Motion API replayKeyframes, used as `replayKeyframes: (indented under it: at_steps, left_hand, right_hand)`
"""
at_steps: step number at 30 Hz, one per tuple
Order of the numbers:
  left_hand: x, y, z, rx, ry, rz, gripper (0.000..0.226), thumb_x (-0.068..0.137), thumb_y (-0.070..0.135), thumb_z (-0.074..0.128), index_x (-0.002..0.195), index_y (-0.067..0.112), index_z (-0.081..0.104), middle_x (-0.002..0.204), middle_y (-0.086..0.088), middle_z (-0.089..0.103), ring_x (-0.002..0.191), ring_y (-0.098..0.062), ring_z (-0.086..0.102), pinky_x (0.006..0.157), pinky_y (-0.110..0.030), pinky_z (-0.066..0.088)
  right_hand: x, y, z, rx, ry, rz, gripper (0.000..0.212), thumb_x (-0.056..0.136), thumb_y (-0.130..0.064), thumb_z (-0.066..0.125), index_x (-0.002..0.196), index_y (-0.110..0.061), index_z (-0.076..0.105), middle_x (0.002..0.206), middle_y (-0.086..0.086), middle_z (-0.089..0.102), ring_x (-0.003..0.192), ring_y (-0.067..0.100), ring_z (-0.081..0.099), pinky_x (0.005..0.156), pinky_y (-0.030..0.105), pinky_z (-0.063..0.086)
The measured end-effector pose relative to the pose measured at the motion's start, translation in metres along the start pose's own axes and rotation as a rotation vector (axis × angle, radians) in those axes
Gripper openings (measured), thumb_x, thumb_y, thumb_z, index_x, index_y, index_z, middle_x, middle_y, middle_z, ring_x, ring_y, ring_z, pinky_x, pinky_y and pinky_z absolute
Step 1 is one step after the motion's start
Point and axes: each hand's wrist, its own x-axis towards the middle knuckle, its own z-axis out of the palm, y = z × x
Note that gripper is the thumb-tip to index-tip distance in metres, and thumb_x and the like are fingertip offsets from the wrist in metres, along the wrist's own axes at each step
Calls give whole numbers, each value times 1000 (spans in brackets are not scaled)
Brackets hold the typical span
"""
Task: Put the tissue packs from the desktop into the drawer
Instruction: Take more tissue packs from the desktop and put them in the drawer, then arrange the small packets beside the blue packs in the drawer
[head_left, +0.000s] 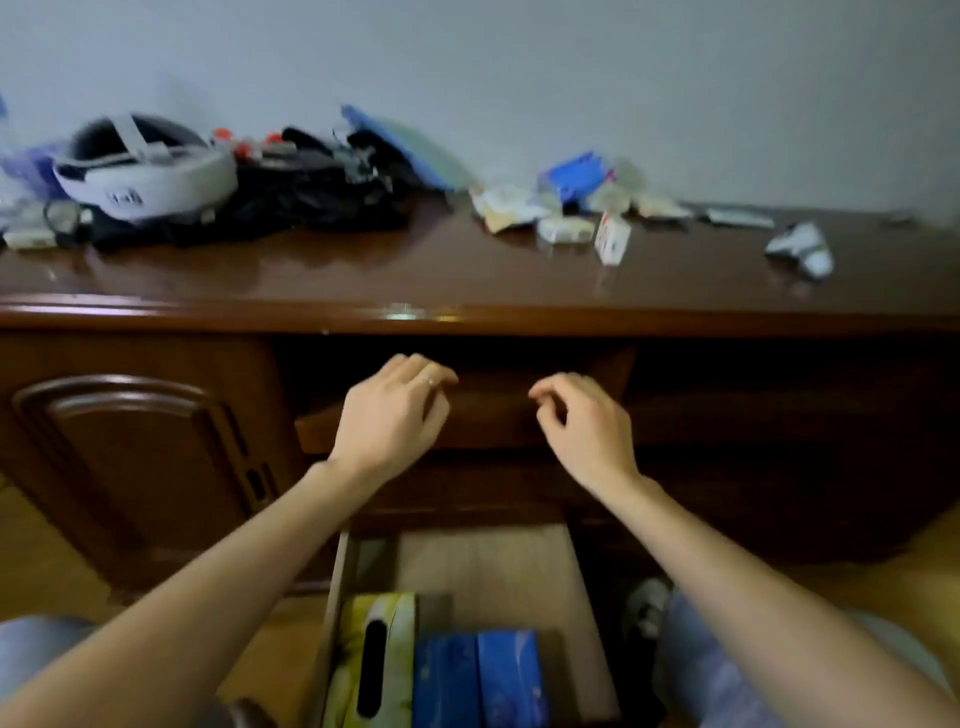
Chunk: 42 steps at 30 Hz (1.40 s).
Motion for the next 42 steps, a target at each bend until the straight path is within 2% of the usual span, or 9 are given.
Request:
replayKeyframes:
  at_steps: [4, 8, 13, 20, 22, 31, 34, 37, 42]
  left_hand:
    - [85, 3, -28, 46, 123, -1, 20, 92, 21, 57, 108, 20, 68, 100, 2, 65, 99, -20, 59, 64, -33, 50]
    - [148, -5, -13, 16, -48, -80, 28, 92, 27, 57, 119, 24, 64, 112, 1, 61, 107, -21, 57, 70, -36, 51]
    - [223, -5, 45, -18, -185, -89, 42, 90, 31, 54, 132, 27, 56, 128, -1, 56, 119, -23, 51, 82, -39, 49]
    - [309, 17, 155, 8, -454, 59, 63, 101, 49, 39, 156, 19, 27, 163, -8, 24, 151, -25, 13, 123, -46, 14]
    - [320, 16, 175, 71, -518, 8, 71, 98, 59, 36, 156, 19, 24, 163, -10, 22, 152, -26, 12, 123, -47, 9]
    - [325, 12, 174, 205, -397, -23, 65, 93, 60, 40, 138, 13, 46, 133, -14, 56, 117, -30, 55, 102, -44, 41]
    - [327, 11, 172, 322, -324, 71, 73, 91, 65, 39, 143, 13, 43, 147, -19, 42, 134, -34, 40, 113, -47, 30]
    - [332, 4, 177, 206, -501, -43, 86, 93, 67, 36, 155, 11, 20, 163, -22, 15, 151, -35, 13, 121, -50, 10]
    - [326, 4, 165, 284, -557, 28, 78, 95, 65, 27, 145, 6, 40, 143, -19, 49, 132, -33, 44, 116, -48, 25]
  right_hand:
    - [87, -9, -47, -98, 287, -123, 18, 89, -22, 57, 105, -28, 63, 104, -9, 64, 100, 13, 56, 67, 28, 50]
    - [157, 12, -54, -176, 26, 166, 53, 94, -32, 59, 144, -31, 44, 156, 5, 39, 139, 30, 40, 101, 46, 49]
    - [205, 63, -41, -335, -268, 273, 65, 101, -43, 48, 159, -38, 18, 170, 0, 1, 154, 32, 11, 112, 56, 37]
    - [225, 114, -24, -362, -296, 435, 62, 93, -60, 40, 147, -28, 36, 148, 9, 48, 134, 32, 44, 103, 53, 39]
    - [231, 119, -19, -359, -267, 421, 61, 93, -60, 41, 143, -26, 37, 145, 10, 50, 132, 32, 46, 102, 53, 41]
    - [239, 117, -20, -293, -194, 462, 57, 96, -49, 51, 144, -20, 36, 139, 9, 55, 125, 29, 54, 102, 52, 45]
    - [235, 112, -24, -276, -175, 463, 54, 96, -46, 51, 142, -20, 37, 137, 9, 56, 123, 29, 55, 101, 51, 46]
    - [230, 111, -23, -256, -171, 441, 50, 97, -45, 50, 139, -20, 39, 137, 11, 56, 123, 30, 55, 100, 51, 46]
    - [235, 114, -19, -309, -174, 443, 57, 95, -51, 49, 141, -20, 37, 138, 11, 56, 124, 32, 53, 96, 51, 44]
